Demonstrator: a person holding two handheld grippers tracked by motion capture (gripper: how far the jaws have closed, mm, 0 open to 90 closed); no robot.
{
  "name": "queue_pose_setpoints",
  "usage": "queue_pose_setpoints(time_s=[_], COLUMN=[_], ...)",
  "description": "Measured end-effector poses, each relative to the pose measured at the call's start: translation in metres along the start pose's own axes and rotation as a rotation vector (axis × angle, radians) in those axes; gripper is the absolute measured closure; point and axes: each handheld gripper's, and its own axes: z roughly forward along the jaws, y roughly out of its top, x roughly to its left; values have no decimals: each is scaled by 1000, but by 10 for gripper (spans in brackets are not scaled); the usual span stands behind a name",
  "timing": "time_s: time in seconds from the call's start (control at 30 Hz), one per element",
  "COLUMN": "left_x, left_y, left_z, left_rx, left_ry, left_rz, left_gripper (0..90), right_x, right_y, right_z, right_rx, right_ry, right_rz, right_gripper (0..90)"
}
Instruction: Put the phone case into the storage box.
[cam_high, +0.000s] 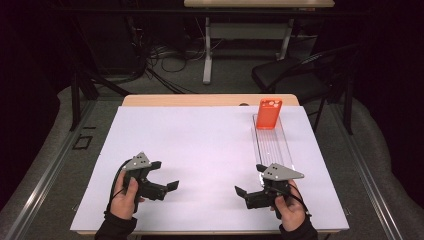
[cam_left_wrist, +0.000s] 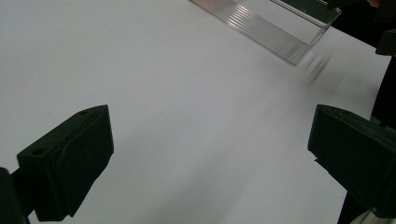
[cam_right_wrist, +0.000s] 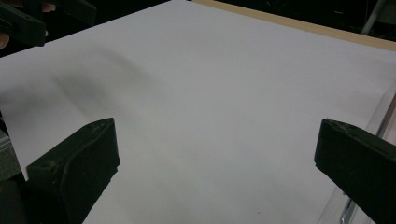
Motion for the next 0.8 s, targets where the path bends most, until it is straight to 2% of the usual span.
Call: queue_pose_setpoints(time_s=[0.33,0.57,0.8], left_x=[-2,-3,-3], left_y=[-15,-21,-25], left_z=[-3,-2,-1], left_rx=[-23,-22,-28], left_ry=[13,15,22], left_rz=[-13,-9,-14], left_gripper=[4,5,4], right_x=[13,17,16], right_y=[-9,-13,-17], right_z=[6,6,10], right_rx=[0,-5,11], right_ry=[35,38,45], right_rz=[-26,-51,-49], right_gripper=[0,0,0])
